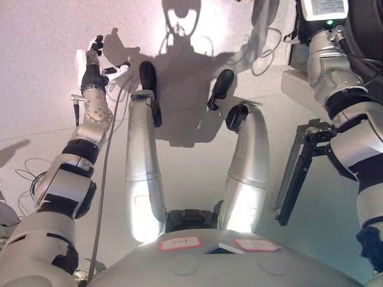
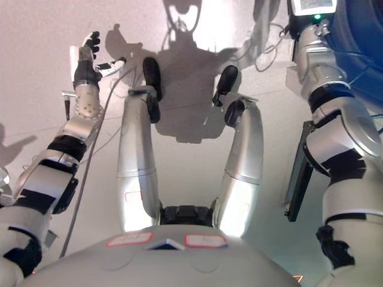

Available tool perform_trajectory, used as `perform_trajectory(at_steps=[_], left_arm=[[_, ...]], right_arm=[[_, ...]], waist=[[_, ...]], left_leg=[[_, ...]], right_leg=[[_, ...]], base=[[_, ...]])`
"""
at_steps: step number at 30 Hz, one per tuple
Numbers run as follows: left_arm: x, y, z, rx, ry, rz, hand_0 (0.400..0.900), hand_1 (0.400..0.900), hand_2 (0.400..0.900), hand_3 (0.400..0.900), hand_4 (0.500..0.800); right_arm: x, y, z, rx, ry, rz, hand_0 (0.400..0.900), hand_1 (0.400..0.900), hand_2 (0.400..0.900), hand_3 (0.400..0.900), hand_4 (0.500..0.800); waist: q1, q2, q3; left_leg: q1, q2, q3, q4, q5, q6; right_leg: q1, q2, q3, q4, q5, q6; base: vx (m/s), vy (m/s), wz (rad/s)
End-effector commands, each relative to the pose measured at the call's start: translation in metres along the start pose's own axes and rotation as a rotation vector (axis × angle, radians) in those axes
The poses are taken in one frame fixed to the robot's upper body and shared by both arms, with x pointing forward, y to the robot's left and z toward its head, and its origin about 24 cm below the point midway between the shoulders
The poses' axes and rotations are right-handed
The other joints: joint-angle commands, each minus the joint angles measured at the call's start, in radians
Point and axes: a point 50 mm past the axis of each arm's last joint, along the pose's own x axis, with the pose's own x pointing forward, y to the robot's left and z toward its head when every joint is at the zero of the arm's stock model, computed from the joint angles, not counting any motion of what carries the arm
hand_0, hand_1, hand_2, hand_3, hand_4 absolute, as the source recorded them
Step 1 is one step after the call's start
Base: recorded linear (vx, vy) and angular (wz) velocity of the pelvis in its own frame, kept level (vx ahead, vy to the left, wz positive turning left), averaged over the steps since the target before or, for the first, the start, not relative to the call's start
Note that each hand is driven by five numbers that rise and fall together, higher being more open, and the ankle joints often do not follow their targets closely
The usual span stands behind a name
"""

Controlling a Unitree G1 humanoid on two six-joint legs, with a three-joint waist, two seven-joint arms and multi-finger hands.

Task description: Put the clothes in the basket into the washing machine.

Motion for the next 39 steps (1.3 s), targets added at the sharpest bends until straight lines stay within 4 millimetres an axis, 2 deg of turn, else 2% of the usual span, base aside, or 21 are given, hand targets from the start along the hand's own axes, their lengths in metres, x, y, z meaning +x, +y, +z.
perform_trajectory(at_steps=[1, 7, 14, 16, 20, 21, 22, 24, 33, 39], left_arm=[[-0.029, 0.001, -0.045, -0.011, 0.108, 0.054, 0.900, 0.900, 0.900, 0.900, 0.800], [-0.042, -0.007, -0.062, 0.013, 0.163, 0.025, 0.900, 0.900, 0.900, 0.900, 0.800], [-0.045, -0.001, -0.073, 0.027, 0.207, 0.042, 0.900, 0.900, 0.900, 0.900, 0.800], [-0.041, -0.010, -0.055, 0.002, 0.130, 0.033, 0.900, 0.900, 0.900, 0.900, 0.800], [-0.046, -0.011, -0.053, -0.029, 0.110, 0.039, 0.900, 0.900, 0.900, 0.900, 0.800], [-0.050, -0.012, -0.059, -0.032, 0.137, 0.048, 0.900, 0.900, 0.900, 0.900, 0.800], [-0.050, -0.012, -0.059, -0.032, 0.136, 0.047, 0.900, 0.900, 0.900, 0.900, 0.800], [-0.055, -0.013, -0.067, 0.004, 0.163, 0.034, 0.900, 0.900, 0.900, 0.900, 0.800], [-0.054, -0.021, -0.053, -0.050, 0.104, 0.020, 0.900, 0.900, 0.900, 0.900, 0.800], [-0.051, -0.024, -0.046, -0.054, 0.080, 0.007, 0.900, 0.900, 0.900, 0.900, 0.800]], right_arm=[[-0.002, -0.015, -0.022, -0.013, 0.051, -0.155, 0.900, 0.900, 0.900, 0.900, 0.800], [0.008, -0.032, -0.004, 0.004, -0.009, -0.251, 0.900, 0.900, 0.900, 0.900, 0.800], [0.022, -0.061, -0.002, 0.032, 0.003, -0.344, 0.900, 0.900, 0.900, 0.900, 0.800], [0.025, -0.069, -0.011, 0.004, 0.042, -0.356, 0.900, 0.900, 0.900, 0.900, 0.800], [0.025, -0.078, -0.033, -0.064, 0.115, -0.377, 0.900, 0.900, 0.900, 0.900, 0.800], [0.024, -0.083, -0.037, -0.046, 0.129, -0.401, 0.900, 0.900, 0.900, 0.900, 0.800], [0.024, -0.083, -0.038, -0.046, 0.130, -0.401, 0.900, 0.900, 0.900, 0.900, 0.800], [0.027, -0.096, -0.039, -0.044, 0.120, -0.448, 0.900, 0.900, 0.900, 0.900, 0.800], [0.028, -0.116, -0.061, -0.119, 0.196, -0.466, 0.900, 0.900, 0.900, 0.900, 0.800], [0.025, -0.119, -0.080, -0.097, 0.280, -0.432, 0.900, 0.900, 0.900, 0.900, 0.800]], waist=[[-0.014, 0.057, -0.120], [-0.023, 0.026, -0.156], [-0.029, 0.016, -0.178], [-0.022, 0.024, -0.176], [-0.004, 0.034, -0.165], [0.003, 0.035, -0.164], [0.004, 0.035, -0.165], [0.000, 0.033, -0.168], [0.013, 0.030, -0.167], [0.025, 0.039, -0.164]], left_leg=[[0.010, -0.007, -0.015, -0.037, -0.029, 0.002], [0.018, -0.006, -0.023, -0.089, -0.012, -0.007], [0.020, 0.000, -0.025, -0.152, 0.018, -0.014], [0.012, 0.002, -0.022, -0.165, 0.025, -0.017], [-0.022, -0.002, -0.024, -0.129, 0.014, -0.014], [-0.033, -0.010, -0.028, -0.101, 0.007, -0.011], [-0.034, -0.010, -0.028, -0.099, 0.006, -0.011], [-0.026, -0.005, -0.028, -0.108, 0.014, -0.019], [-0.013, -0.013, -0.026, -0.190, 0.051, -0.026], [-0.031, -0.016, -0.034, -0.238, 0.085, -0.027]], right_leg=[[0.057, 0.000, -0.042, -0.017, -0.051, 0.096], [0.071, 0.011, -0.060, -0.057, -0.050, 0.092], [0.075, 0.025, -0.071, -0.109, -0.035, 0.090], [0.069, 0.019, -0.073, -0.114, -0.033, 0.091], [0.034, 0.017, -0.058, -0.090, -0.042, 0.095], [0.024, 0.018, -0.053, -0.067, -0.045, 0.095], [0.022, 0.018, -0.053, -0.065, -0.046, 0.095], [0.032, 0.013, -0.053, -0.061, -0.059, 0.094], [0.042, 0.015, -0.068, -0.102, -0.047, 0.095], [0.025, 0.015, -0.066, -0.124, -0.029, 0.102]], base=[[0.05, -0.012, -0.01], [0.05, -0.044, 0.08], [0.02, 0.003, -0.01], [0.01, -0.003, 0.08], [0.01, 0.025, -0.03], [0.04, 0.041, -0.11], [0.08, 0.029, -0.04], [0.09, -0.012, 0.12], [0.02, -0.024, 0.09], [0.00, 0.001, 0.05]])
